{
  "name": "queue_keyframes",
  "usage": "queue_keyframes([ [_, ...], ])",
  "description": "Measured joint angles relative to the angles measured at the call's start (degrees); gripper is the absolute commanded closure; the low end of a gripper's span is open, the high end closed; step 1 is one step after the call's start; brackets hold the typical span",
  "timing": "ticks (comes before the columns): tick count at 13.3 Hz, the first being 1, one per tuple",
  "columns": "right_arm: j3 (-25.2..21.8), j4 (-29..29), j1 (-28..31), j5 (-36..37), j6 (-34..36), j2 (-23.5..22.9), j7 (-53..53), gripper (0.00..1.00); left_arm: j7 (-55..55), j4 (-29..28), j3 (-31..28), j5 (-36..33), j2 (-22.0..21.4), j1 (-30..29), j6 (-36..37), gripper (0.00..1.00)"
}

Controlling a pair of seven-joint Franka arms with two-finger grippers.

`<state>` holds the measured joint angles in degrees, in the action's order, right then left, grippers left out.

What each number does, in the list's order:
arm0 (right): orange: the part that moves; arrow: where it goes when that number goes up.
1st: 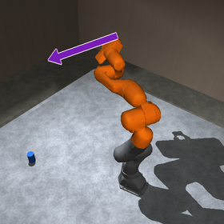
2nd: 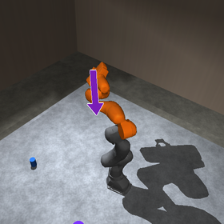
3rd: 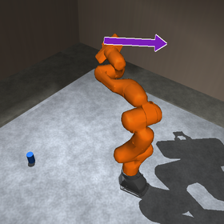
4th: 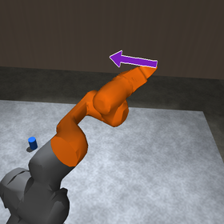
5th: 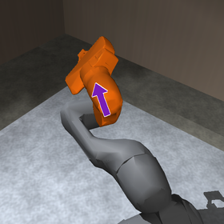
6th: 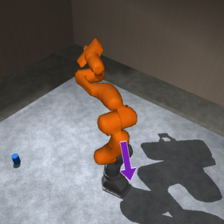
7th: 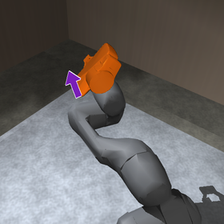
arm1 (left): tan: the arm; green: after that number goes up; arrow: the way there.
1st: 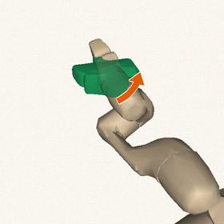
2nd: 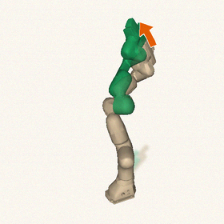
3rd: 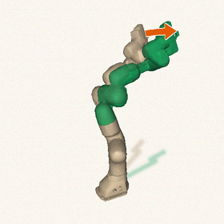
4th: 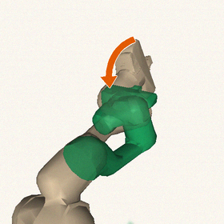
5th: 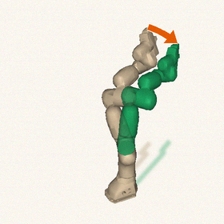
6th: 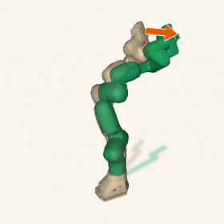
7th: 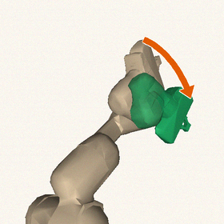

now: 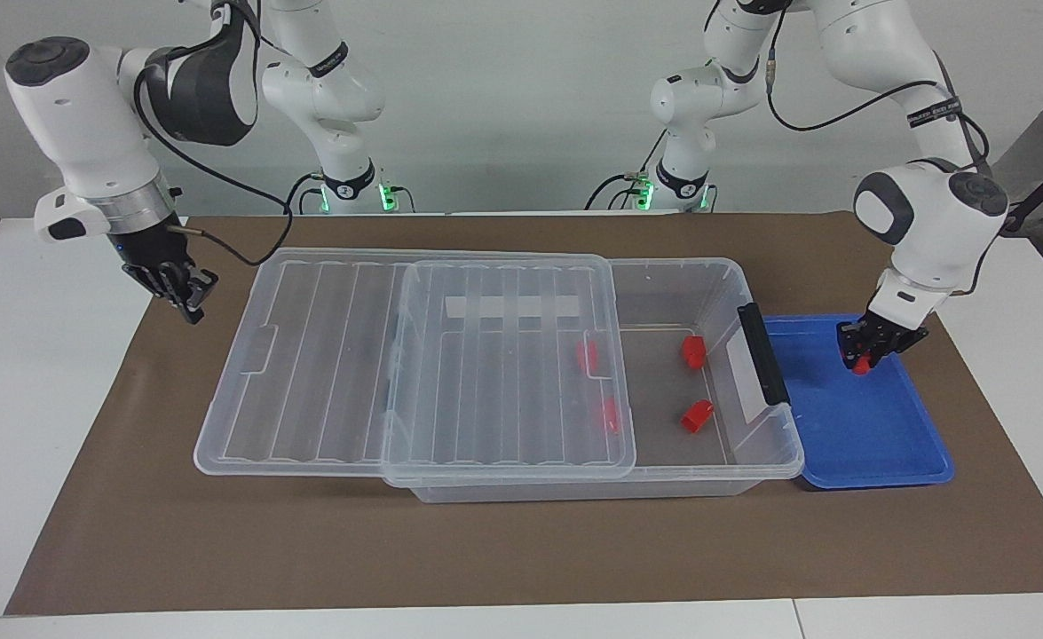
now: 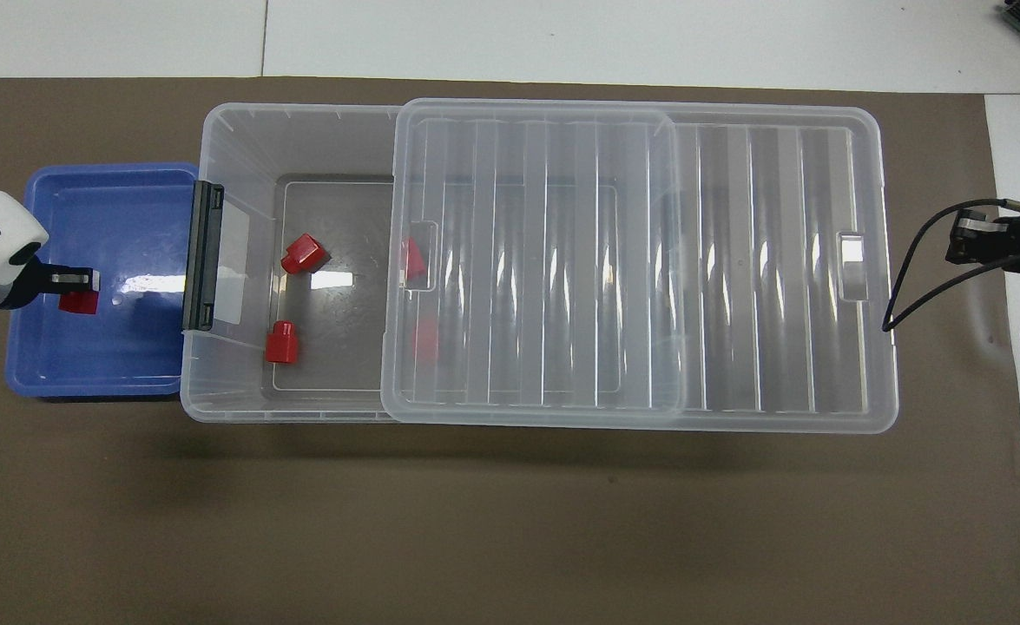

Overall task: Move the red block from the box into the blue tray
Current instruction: 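Lower the red block into the blue tray and open the left gripper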

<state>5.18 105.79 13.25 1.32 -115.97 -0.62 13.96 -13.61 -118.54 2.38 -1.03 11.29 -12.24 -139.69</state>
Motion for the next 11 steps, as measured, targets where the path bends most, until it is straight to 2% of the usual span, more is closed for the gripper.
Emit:
queue_keyframes([
  [2, 0.0, 2.3, 1.3, 0.0, -2.6, 0.0, -0.1, 1.00, 0.0, -3.5, 0.0, 0.0, 2.4, 0.0, -6.2, 1.00],
  [4, 0.0, 3.4, 1.9, 0.0, -4.9, -0.3, -1.3, 1.00, 0.0, -3.9, -0.2, 0.2, 3.1, -0.1, -8.5, 1.00],
  [5, 0.0, 3.6, 2.1, 0.0, -5.7, -0.5, -2.6, 1.00, 0.0, -3.9, -0.1, 0.2, 3.1, -0.1, -8.5, 0.87],
  [6, 0.0, 3.6, 2.1, 0.0, -6.0, -0.7, -3.9, 1.00, 0.0, -3.9, -0.1, 0.2, 3.1, -0.1, -8.5, 0.38],
  [7, 0.0, 3.7, 2.1, 0.0, -6.0, -1.0, -4.6, 1.00, 0.0, -3.9, -0.1, 0.2, 3.1, -0.1, -8.5, 0.00],
  [10, 0.1, 3.8, 1.9, 0.0, -6.2, -1.9, -5.0, 1.00, 0.0, -3.8, -0.1, 0.2, 3.1, 0.0, -7.5, 0.00],
  [11, 0.2, 3.8, 1.7, 0.0, -6.3, -2.1, -5.0, 1.00, 0.0, -2.7, -0.1, 0.2, 2.5, 0.0, -4.4, 0.00],
])
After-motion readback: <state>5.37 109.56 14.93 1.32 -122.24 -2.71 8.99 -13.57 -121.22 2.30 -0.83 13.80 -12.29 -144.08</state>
